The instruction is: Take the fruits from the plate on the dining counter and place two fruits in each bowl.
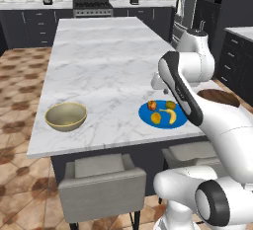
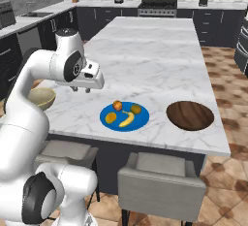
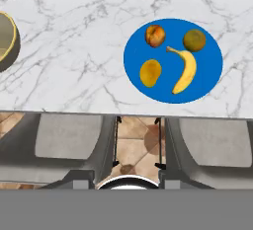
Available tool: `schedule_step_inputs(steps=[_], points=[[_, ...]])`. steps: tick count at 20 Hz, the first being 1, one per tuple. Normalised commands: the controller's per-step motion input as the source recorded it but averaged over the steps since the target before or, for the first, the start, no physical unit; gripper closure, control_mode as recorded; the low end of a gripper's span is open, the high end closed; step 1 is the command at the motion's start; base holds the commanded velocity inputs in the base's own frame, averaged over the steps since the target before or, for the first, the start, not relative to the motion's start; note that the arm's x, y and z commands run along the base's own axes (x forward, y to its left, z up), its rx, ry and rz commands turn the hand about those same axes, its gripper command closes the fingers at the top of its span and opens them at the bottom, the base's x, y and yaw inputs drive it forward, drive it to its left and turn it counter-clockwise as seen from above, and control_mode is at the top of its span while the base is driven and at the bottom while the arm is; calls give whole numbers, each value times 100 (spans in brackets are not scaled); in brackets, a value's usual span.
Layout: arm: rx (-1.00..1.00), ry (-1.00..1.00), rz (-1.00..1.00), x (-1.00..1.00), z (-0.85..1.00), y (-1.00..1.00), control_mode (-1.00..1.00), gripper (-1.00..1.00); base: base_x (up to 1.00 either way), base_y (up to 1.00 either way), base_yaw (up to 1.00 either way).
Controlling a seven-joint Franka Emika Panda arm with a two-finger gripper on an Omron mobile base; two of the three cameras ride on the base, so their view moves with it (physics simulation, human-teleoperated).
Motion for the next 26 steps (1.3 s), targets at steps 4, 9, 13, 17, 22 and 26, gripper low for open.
schedule_step_inputs(steps=[4,9,13,17,22,26], points=[[0,0,0,0,-11,-14,-100,-100,0,0,0],[0,0,-1,4,-26,-53,-100,-100,0,0,0],[0,0,-3,24,-37,-41,-100,-100,0,0,0],[0,0,-2,39,-37,-33,-100,-100,0,0,0],[0,0,-2,38,-38,-39,-100,-100,0,0,0],[0,0,-3,45,-45,-27,-100,-100,0,0,0]])
